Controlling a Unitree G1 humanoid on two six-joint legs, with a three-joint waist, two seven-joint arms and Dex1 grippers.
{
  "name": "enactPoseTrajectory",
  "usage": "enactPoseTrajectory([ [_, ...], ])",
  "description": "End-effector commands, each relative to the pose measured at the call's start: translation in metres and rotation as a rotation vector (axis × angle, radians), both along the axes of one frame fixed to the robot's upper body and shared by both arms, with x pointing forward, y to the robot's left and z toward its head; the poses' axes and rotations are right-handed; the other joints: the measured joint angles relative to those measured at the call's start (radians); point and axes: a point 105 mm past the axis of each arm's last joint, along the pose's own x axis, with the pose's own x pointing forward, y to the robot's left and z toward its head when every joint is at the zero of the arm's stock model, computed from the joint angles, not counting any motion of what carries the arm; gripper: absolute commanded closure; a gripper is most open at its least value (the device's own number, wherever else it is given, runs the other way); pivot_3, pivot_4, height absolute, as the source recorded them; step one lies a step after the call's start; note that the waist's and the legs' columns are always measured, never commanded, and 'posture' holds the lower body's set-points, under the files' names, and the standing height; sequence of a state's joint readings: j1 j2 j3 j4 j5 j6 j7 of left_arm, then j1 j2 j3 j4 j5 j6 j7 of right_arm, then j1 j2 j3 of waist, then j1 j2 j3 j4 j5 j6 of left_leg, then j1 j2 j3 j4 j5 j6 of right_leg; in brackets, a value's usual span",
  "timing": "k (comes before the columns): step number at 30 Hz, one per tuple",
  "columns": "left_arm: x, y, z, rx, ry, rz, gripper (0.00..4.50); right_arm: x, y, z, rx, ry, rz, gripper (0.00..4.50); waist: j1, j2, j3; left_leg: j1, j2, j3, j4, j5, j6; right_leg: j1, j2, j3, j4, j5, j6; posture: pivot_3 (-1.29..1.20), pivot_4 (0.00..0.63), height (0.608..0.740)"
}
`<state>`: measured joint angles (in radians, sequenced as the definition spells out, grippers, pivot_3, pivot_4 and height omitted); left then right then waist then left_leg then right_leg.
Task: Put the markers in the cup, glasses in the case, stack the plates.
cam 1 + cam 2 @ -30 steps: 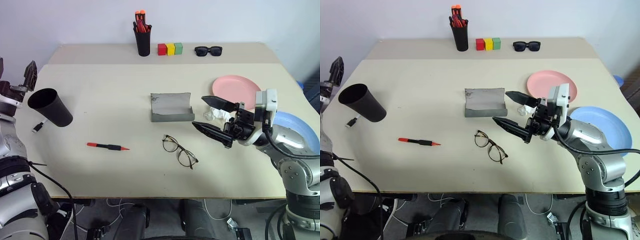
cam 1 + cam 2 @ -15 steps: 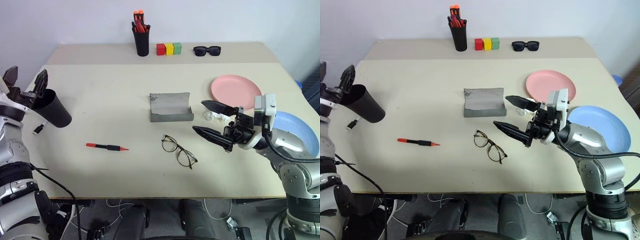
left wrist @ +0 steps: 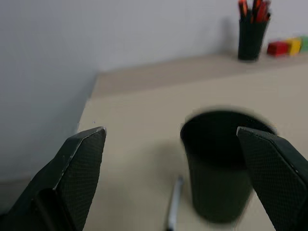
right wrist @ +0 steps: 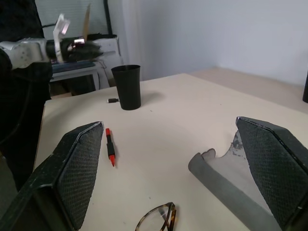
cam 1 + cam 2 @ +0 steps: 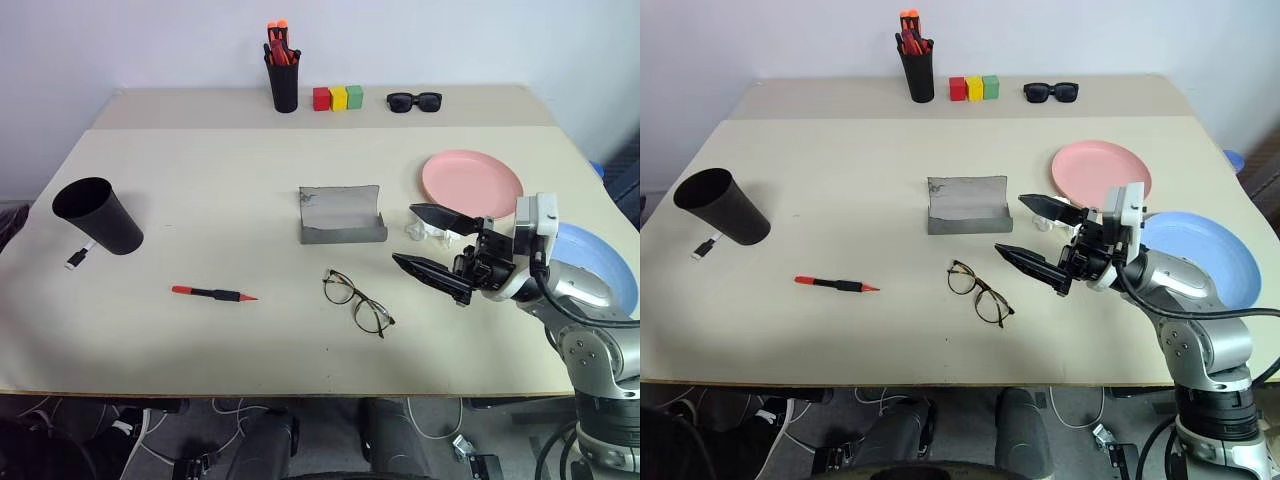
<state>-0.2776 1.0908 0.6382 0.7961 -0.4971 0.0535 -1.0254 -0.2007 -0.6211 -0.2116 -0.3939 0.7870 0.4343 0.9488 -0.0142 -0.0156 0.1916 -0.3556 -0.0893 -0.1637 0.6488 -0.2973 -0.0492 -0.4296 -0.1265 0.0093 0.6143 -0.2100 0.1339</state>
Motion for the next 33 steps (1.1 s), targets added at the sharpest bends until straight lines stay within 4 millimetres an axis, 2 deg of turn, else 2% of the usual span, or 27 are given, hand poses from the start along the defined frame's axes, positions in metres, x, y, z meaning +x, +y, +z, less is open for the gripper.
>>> enactPoseTrajectory([
  [1,-0.012,0.014,-0.005,0.122,0.168,0.023,0.04,-0.004,0.001,0.011,-0.006,-0.046,0.006,0.0,0.002,0.0,0.0,0.0,0.0,0.0,0.0,0.0,0.0,0.0,0.0,0.0,0.0,0.0,0.0,0.0,0.15,0.74],
  [4,-0.012,0.027,-0.024,0.188,0.358,0.104,0.04,-0.005,0.001,0.012,-0.01,-0.047,0.005,0.0,0.005,0.0,0.0,0.0,0.0,0.0,0.0,0.0,0.0,0.0,0.0,0.0,0.0,0.0,0.0,0.0,0.15,0.74],
  [7,-0.001,0.03,-0.041,0.235,0.479,0.16,0.04,-0.006,0.002,0.011,-0.012,-0.047,0.005,0.0,0.007,-0.001,0.0,0.0,0.0,0.0,0.0,0.0,0.0,0.001,0.0,0.0,0.0,0.0,0.0,0.0,0.15,0.74],
  [11,0.04,-0.001,-0.046,0.219,0.451,0.053,0.04,-0.005,0.003,0.012,-0.014,-0.05,0.001,0.0,0.01,-0.001,-0.001,0.0,0.0,-0.001,0.001,0.0,0.0,0.001,0.001,-0.001,0.001,0.0,0.0,0.0,0.15,0.74],
  [15,0.058,-0.014,-0.06,0.249,0.502,0.042,0.04,-0.007,0.001,0.013,-0.016,-0.057,-0.013,0.0,-0.004,-0.002,-0.001,0.0,0.0,0.0,0.001,0.0,0.0,0.0,0.001,0.0,0.001,0.0,0.0,0.0,0.15,0.74],
  [18,0.06,-0.016,-0.072,0.254,0.56,0.052,0.04,-0.008,-0.001,0.014,-0.02,-0.059,-0.03,0.0,-0.013,-0.002,-0.001,0.0,0.0,0.0,0.0,0.0,0.0,-0.001,0.001,0.0,0.001,0.0,0.0,0.0,0.15,0.74],
  [23,0.058,-0.016,-0.078,0.244,0.598,0.053,0.04,-0.011,-0.004,0.013,-0.022,-0.059,-0.053,0.0,-0.009,-0.002,-0.001,0.0,0.0,0.0,0.0,0.0,0.0,-0.001,0.001,0.0,0.002,0.0,0.0,0.0,0.15,0.74],
  [33,0.056,-0.013,-0.092,0.223,0.613,0.106,0.04,0.0,-0.015,0.017,-0.022,-0.055,-0.063,0.0,0.002,-0.002,-0.001,0.001,0.0,0.0,0.002,0.0,0.0,0.001,0.001,0.0,0.003,0.0,0.0,0.0,0.15,0.74],
])
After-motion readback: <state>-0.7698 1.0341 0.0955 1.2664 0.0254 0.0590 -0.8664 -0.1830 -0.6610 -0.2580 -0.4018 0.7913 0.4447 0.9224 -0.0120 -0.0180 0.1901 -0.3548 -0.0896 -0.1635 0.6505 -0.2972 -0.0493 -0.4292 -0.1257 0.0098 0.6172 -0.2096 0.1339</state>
